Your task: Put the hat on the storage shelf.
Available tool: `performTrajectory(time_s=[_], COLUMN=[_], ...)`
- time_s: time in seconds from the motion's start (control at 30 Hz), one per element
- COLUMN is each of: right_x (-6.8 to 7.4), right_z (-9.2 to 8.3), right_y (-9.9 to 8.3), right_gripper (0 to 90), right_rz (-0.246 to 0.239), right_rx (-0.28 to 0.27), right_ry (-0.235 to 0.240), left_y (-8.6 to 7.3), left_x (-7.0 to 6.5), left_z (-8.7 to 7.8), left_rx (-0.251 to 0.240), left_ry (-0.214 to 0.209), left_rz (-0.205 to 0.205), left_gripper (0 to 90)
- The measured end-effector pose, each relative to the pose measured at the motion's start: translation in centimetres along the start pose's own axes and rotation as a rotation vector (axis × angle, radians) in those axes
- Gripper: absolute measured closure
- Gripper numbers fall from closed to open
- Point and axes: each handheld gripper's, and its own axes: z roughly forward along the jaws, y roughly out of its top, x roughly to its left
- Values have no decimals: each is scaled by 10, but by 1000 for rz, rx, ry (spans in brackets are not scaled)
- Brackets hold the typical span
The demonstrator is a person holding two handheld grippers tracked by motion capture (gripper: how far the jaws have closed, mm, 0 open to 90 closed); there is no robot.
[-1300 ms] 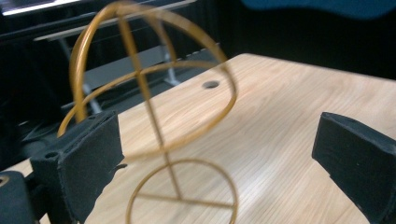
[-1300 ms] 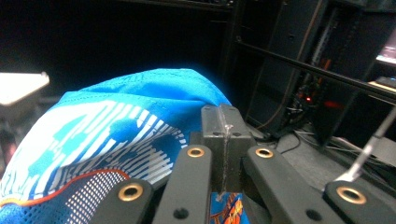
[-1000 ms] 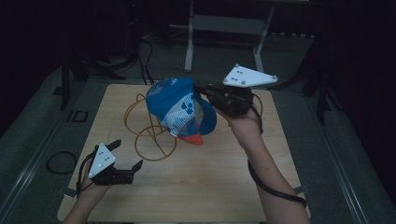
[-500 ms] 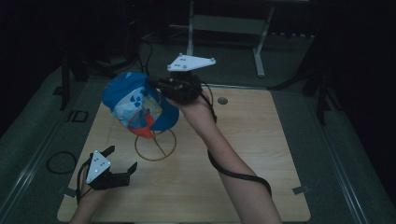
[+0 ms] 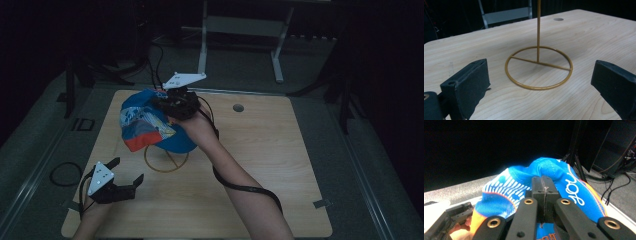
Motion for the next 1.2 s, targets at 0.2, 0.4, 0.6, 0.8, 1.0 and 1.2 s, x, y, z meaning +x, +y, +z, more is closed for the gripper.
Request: performTrajectory(time_s=[0.2,0.4,0.6,0.8,1.0,1.2], right_x=[-7,-9,-2,9,5,3], right_z=[-12,-18,-23,-17,-10,-11], right_y=[-14,-29,-35,-30,-32,-31], right_gripper=[900,900,900,900,871,768], right_rz=[26,48,39,-1,9,27], right_rx=[-4,9,6,13,27,2], right_ry=[3,17,28,33,9,11], left_y=[-1,-3,-3,-4,-5,-6], left_x=[0,2,4,4,5,7], left_z=[3,4,3,4,4,5], left_rx=[9,12,6,18,17,20], left_ry=[-7,-6,-1,-2,-2,-1], left_rz=[-4,-15,-25,-20,-25,-33], left_gripper=[22,22,22,22,22,22])
